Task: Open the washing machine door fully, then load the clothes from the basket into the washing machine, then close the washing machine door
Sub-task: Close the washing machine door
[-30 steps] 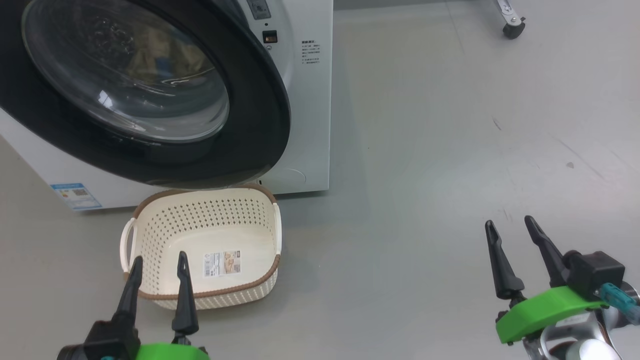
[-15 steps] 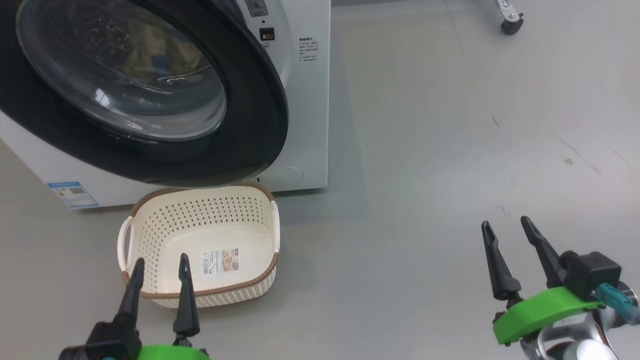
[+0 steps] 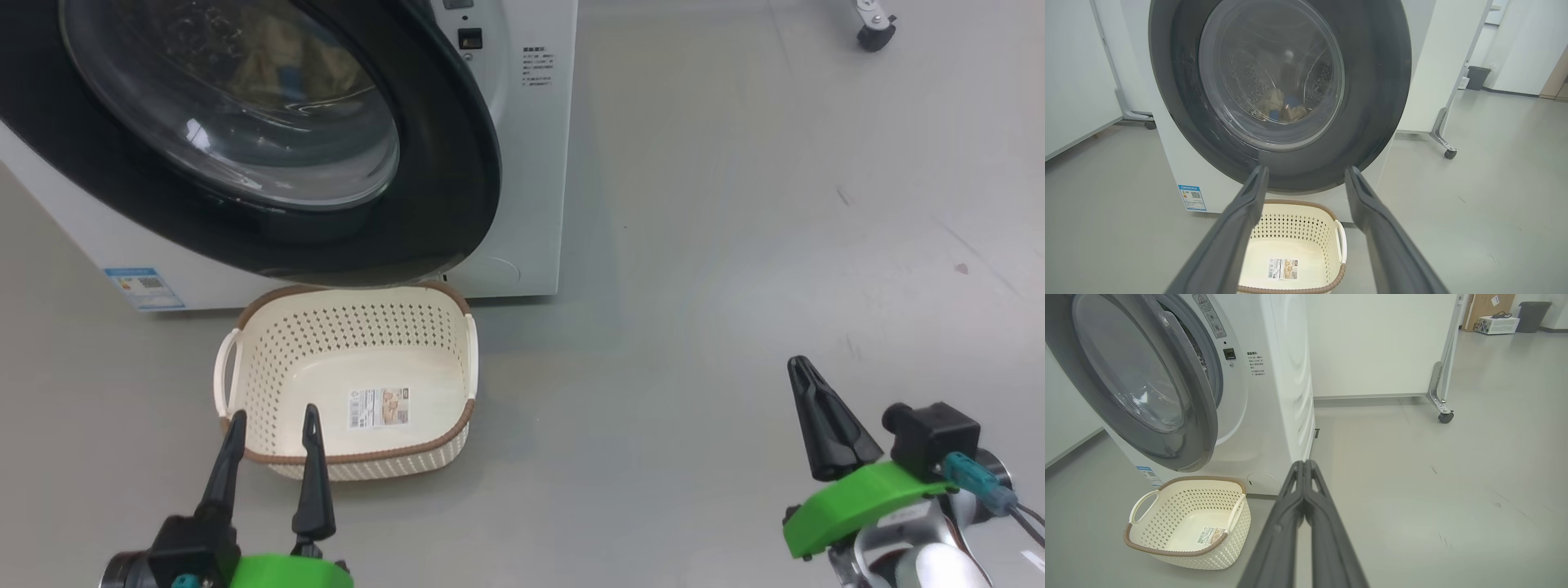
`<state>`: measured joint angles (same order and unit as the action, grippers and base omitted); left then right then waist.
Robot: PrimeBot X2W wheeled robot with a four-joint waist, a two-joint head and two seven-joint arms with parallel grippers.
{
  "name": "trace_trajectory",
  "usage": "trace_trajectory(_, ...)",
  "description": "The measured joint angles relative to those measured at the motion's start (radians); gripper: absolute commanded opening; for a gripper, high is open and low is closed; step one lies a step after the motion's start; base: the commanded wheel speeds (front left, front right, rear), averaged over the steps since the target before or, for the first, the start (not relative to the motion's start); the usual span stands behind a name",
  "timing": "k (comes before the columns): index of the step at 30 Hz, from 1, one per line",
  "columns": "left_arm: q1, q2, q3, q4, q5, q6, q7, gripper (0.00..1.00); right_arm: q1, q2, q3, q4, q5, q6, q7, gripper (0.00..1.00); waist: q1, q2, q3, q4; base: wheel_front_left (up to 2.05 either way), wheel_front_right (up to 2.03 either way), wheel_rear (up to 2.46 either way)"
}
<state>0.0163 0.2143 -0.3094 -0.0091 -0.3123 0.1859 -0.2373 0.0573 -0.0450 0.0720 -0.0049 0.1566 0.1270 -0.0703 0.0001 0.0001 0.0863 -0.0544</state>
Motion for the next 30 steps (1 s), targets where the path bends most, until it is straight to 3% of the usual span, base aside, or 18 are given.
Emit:
trace_trajectory(12, -0.061, -0.01, -0.029, 0.002, 0.003, -0.011, -0.001, 1.0, -0.202, -0.012, 0.133, 0.162, -0.002, 0.0, -0.029, 0.0, 0.0, 0.0, 0.024, 0.106, 0.0, 0.0, 0.0)
trace_trajectory(17, -0.096, -0.015, -0.045, 0.011, 0.003, -0.024, -0.003, 1.0, -0.332, -0.04, 0.228, 0.276, 0.032, 0.0, -0.06, 0.0, 0.0, 0.0, 0.041, 0.166, 0.0, 0.0, 0.0)
trace_trajectory(30, -0.168, -0.067, -0.092, 0.043, 0.013, -0.063, -0.01, 1.0, -0.602, -0.076, 0.332, 0.602, 0.089, 0.0, -0.145, 0.0, 0.0001, 0.0, 0.093, 0.324, 0.0, 0.0, 0.0)
